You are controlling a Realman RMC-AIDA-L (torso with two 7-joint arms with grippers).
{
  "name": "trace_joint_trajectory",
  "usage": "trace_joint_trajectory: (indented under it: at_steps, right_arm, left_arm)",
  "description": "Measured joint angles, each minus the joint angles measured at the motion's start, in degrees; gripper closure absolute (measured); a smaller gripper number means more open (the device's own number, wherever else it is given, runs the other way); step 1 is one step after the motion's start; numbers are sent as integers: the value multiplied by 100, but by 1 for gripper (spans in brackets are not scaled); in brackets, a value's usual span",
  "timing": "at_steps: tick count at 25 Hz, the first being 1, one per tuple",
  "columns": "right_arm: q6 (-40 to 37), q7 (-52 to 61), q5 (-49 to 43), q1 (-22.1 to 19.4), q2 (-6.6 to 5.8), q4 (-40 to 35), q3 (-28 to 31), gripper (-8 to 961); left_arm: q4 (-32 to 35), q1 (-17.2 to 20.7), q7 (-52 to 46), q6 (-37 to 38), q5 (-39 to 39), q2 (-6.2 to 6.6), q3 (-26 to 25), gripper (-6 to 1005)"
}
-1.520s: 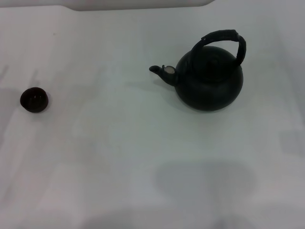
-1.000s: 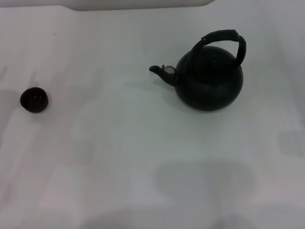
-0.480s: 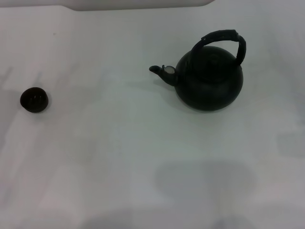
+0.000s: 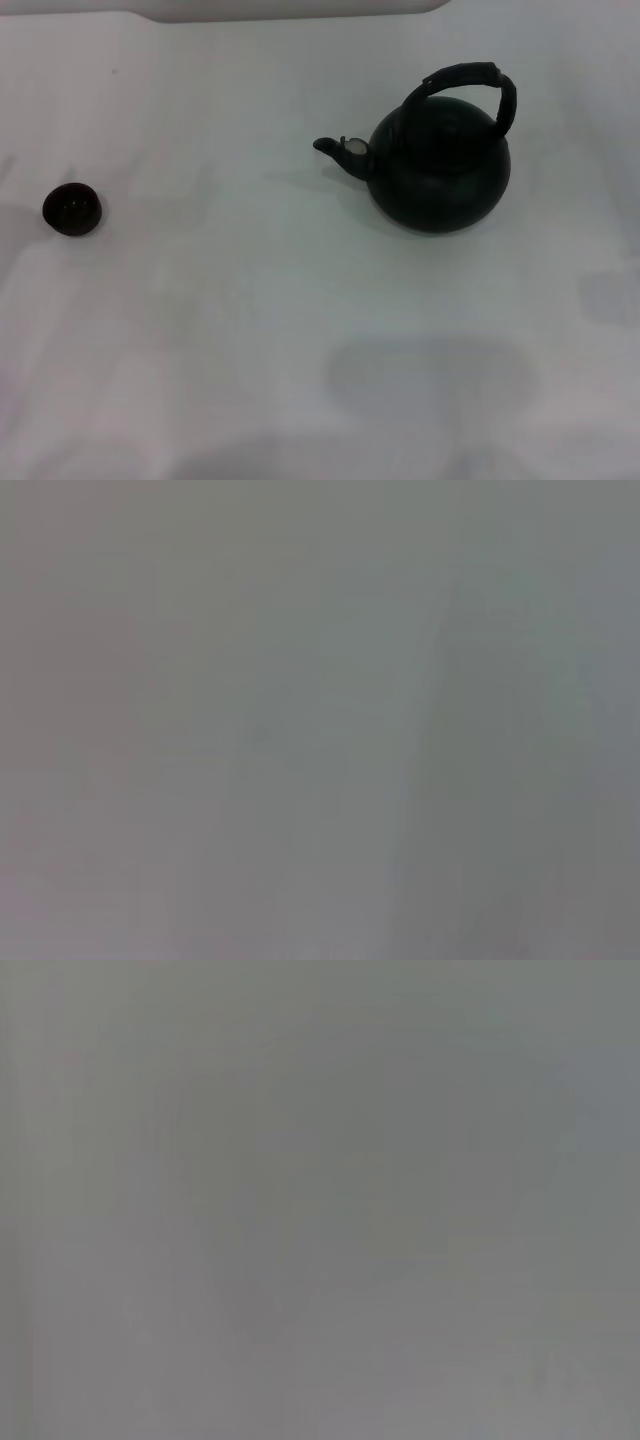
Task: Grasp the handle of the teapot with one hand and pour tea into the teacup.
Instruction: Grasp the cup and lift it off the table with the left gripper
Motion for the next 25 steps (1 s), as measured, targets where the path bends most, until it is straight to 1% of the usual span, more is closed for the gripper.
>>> trace_joint_trajectory:
  at_steps: [3, 5, 9, 11, 14, 18, 22, 25]
  right_arm:
    - [-13, -1, -5, 2, 4, -2, 0, 229]
    - [-28, -3, -10, 5, 5, -2, 0, 229]
    - [-106, -4, -11, 12, -2, -2, 1, 229]
    - [-147, -4, -11, 12, -5, -2, 1, 229]
    - [-220, -4, -11, 8, -9, -2, 0, 229]
    - [-330, -21, -11, 0, -20, -2, 0, 230]
    - [-426, -81, -10, 11, -22, -1, 0, 229]
    - [-445, -95, -11, 16, -21, 9, -43, 229]
  left_arm:
    - [-974, 534, -551, 590, 327, -20, 151, 181]
    - [-1566, 870, -824, 1091, 457, -35, 410, 181]
    - [-2267, 1270, -999, 1909, 475, -35, 954, 182]
    - [-2520, 1390, -1044, 2297, 472, -39, 1164, 182]
    - [-2823, 1498, -1160, 2917, 476, -32, 1498, 181]
    - [-2953, 1517, -1120, 3551, 491, -22, 1861, 179]
    - [-2842, 1419, -1057, 3840, 491, -12, 2074, 178]
    - [-2697, 1314, -1057, 3903, 491, -4, 2143, 177]
